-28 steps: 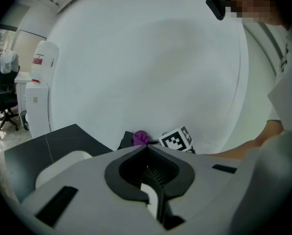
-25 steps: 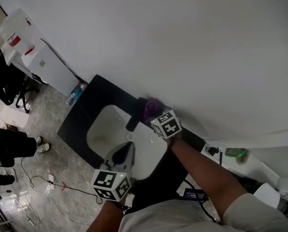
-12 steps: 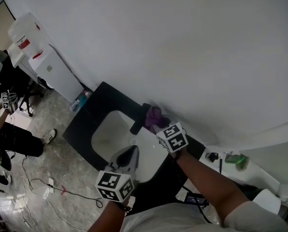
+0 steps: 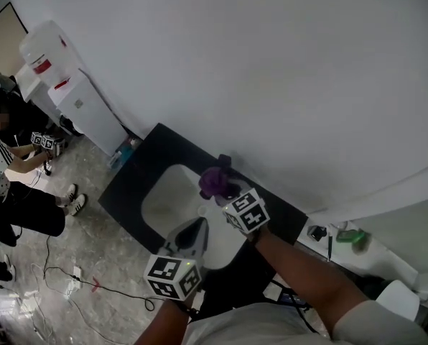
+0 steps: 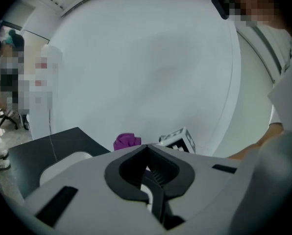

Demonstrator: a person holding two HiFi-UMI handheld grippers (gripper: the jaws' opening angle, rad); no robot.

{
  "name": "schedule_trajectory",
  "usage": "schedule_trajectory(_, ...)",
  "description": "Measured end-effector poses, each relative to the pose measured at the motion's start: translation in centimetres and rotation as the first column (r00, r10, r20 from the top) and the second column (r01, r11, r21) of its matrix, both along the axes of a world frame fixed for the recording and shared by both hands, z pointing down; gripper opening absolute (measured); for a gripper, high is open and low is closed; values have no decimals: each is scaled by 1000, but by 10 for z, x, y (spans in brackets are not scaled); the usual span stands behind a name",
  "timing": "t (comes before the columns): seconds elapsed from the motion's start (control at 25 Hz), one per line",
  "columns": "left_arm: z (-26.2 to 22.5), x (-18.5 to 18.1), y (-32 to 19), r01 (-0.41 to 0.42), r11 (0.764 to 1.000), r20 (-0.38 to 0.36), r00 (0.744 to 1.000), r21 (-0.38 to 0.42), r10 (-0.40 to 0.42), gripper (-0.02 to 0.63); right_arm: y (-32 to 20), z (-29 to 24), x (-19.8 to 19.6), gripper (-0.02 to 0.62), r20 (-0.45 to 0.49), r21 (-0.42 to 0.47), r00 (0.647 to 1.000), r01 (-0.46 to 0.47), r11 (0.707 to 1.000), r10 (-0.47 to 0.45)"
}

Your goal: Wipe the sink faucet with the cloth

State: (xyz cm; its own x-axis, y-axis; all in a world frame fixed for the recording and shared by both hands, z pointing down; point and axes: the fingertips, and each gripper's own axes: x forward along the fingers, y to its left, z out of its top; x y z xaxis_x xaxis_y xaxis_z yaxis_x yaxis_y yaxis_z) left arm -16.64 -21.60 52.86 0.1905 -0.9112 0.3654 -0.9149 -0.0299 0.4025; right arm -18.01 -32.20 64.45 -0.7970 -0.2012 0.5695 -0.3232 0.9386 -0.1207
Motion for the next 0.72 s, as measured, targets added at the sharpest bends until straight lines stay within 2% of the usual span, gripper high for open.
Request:
schedule_trajectory(0.08, 2, -5, 5, 7, 1000, -10, 1000, -4, -7, 6, 21, 6, 5, 87, 4, -9, 1000, 23, 1000, -23)
schedule_trajectory(0.12, 1, -6, 7, 8, 1000, -11, 1000, -3, -8, 7, 15, 1, 6, 87, 19, 1, 1000, 9, 1000, -9)
schedule_trajectory(0.24, -7, -7, 11, 6, 1000, -1, 1000, 9, -6, 6, -41, -26, -3, 87, 52, 51, 996, -78, 996, 75)
schedule_trajectory(0.32, -10, -6, 15, 5, 1000, 6, 1000, 12, -5, 6, -75, -29, -11, 87, 23, 72, 993, -115, 991, 114)
schedule_trajectory(0.4, -11, -5, 18, 8, 1000, 6, 1000, 12, -8, 7, -84, -21, -14, 87, -3, 53, 992, -127, 990, 128)
schedule_trajectory(0.48, -10, -5, 20, 11, 1000, 2, 1000, 7, -11, 7, -64, -16, -14, 86, 9, 38, 994, -108, 993, 107)
schedule_trajectory(0.56, -7, -7, 23, 14, 1000, -4, 1000, 1, -14, 7, -20, -9, -14, 86, 3, 49, 999, -43, 998, 43)
schedule_trajectory(0.64, -5, -10, 25, 17, 1000, -9, 1000, -2, -17, 6, 25, 9, -18, 87, -42, 67, 998, 46, 997, -43)
schedule_trajectory(0.72, -6, -10, 26, 13, 1000, -5, 1000, 0, -13, 7, 36, 28, -21, 87, -73, 70, 996, 52, 996, -47)
